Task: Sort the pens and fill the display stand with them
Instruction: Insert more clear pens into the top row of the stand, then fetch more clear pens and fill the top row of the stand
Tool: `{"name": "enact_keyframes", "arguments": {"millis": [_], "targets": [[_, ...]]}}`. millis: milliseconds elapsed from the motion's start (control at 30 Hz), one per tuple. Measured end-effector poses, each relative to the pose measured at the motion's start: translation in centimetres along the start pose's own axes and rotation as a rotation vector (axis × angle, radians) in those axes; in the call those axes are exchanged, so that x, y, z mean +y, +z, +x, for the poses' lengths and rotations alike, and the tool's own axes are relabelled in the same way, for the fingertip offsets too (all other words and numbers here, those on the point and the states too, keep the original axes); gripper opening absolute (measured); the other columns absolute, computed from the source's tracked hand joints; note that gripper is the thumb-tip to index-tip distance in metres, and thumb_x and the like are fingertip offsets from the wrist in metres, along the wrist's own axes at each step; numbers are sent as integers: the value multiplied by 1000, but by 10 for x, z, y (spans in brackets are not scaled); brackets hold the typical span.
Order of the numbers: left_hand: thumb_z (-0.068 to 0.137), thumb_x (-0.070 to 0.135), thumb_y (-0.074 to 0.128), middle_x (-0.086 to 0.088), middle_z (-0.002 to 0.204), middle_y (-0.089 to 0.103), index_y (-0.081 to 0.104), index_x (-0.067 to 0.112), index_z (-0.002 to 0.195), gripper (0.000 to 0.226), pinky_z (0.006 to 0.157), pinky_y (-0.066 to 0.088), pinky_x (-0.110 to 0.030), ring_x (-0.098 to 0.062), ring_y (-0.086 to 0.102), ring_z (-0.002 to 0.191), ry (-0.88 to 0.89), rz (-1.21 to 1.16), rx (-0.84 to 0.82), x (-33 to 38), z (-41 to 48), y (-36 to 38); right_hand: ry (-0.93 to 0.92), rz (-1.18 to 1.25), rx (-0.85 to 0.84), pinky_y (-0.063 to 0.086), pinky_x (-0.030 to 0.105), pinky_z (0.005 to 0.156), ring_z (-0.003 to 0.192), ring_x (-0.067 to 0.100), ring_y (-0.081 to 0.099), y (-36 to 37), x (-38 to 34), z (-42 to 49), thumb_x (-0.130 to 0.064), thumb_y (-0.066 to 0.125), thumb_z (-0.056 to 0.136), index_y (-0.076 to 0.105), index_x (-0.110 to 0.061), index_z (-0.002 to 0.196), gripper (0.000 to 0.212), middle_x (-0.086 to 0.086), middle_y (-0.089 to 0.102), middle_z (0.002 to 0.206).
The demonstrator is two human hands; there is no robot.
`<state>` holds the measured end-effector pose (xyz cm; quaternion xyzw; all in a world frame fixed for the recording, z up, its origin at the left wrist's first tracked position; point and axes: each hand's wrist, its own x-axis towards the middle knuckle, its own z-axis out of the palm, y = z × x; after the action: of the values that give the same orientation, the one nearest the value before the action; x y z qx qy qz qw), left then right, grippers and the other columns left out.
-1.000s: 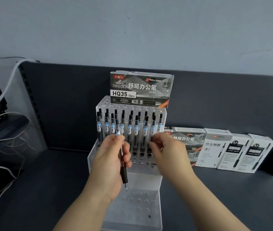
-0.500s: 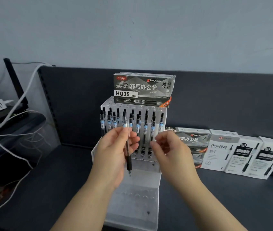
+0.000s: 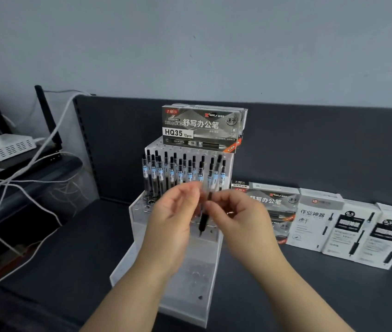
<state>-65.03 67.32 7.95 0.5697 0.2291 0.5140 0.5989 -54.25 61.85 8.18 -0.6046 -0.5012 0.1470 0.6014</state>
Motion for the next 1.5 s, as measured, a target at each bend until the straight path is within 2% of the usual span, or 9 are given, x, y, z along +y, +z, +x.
{"name": "enact_keyframes", "arguments": {"millis": [133, 267, 400, 567, 667, 1000, 1200, 1367, 1500], "targets": [[91, 17, 58, 18, 98, 63, 68, 23, 104, 18, 77, 42, -3, 2, 60, 93, 293, 851, 52, -15, 15, -35, 11, -43, 134, 37, 8, 52, 54, -5, 53, -16, 3, 21, -20, 64, 87, 63, -27, 82, 8, -12, 65, 70], [86, 16, 66, 6, 92, 68, 75, 15, 95, 13, 79, 49, -27, -14, 62, 85, 416, 1150, -55, -36, 25, -51, -10, -146, 154, 40, 4, 58, 66, -5, 57, -12, 8, 31, -21, 61, 89, 58, -31, 85, 11, -17, 64, 76], [87, 27, 58, 6, 92, 69, 75, 18, 96, 21, 81, 47, -31, -16, 62, 86, 423, 1158, -60, -45, 25, -54, 13, -307, 129, 38, 1, 60, 72, -6, 55, -1, 20, 29, -19, 58, 91, 60, -25, 96, 8, -18, 60, 78], [87, 38, 43, 7, 89, 69, 76, 19, 94, 38, 78, 48, -31, -17, 63, 84, 442, 1158, -80, -44, 24, -58, 108, -455, 112, 44, 20, 66, 77, 10, 59, 11, 32, 22, -19, 55, 92, 63, -14, 106, 17, -5, 65, 85], [86, 36, 43, 5, 89, 70, 76, 19, 94, 38, 76, 50, -33, -19, 63, 82, 473, 1142, -113, -44, 26, -61, 119, -502, 152, 39, 13, 60, 73, 9, 56, 15, 34, 22, -18, 54, 93, 61, -13, 104, 15, -4, 63, 82], [81, 15, 71, -1, 92, 70, 75, 15, 97, 17, 76, 49, -38, -26, 62, 82, 506, 1137, -185, -49, 31, -73, 175, -636, 187, 34, 8, 51, 63, 4, 47, 25, 18, 17, -18, 51, 94, 61, -14, 102, 14, -7, 56, 76], [86, 16, 64, -9, 105, 69, 72, 10, 108, 24, 84, 46, -44, -32, 62, 92, 516, 1155, -199, -51, 28, -75, 329, -703, 124, 38, 19, 75, 80, 5, 51, -4, 20, -52, -26, 52, 94, 53, -21, 127, 33, -7, 53, 106], [90, 29, 56, -16, 114, 63, 63, 7, 120, 37, 87, 46, -50, -39, 58, 102, 387, 1043, -161, -29, 5, -41, 547, -701, 120, 40, 17, 87, 116, 8, 51, -63, 28, -126, -37, 61, 87, 40, -27, 138, 56, -6, 55, 126], [86, 39, 48, -6, 113, 63, 64, 12, 118, 45, 88, 46, -44, -31, 58, 102, 456, 924, -455, -21, -58, 44, 614, -717, 202, 34, 21, 101, 127, 9, 42, -123, 24, -186, -43, 57, 88, 33, -27, 142, 61, -7, 46, 138]]}}
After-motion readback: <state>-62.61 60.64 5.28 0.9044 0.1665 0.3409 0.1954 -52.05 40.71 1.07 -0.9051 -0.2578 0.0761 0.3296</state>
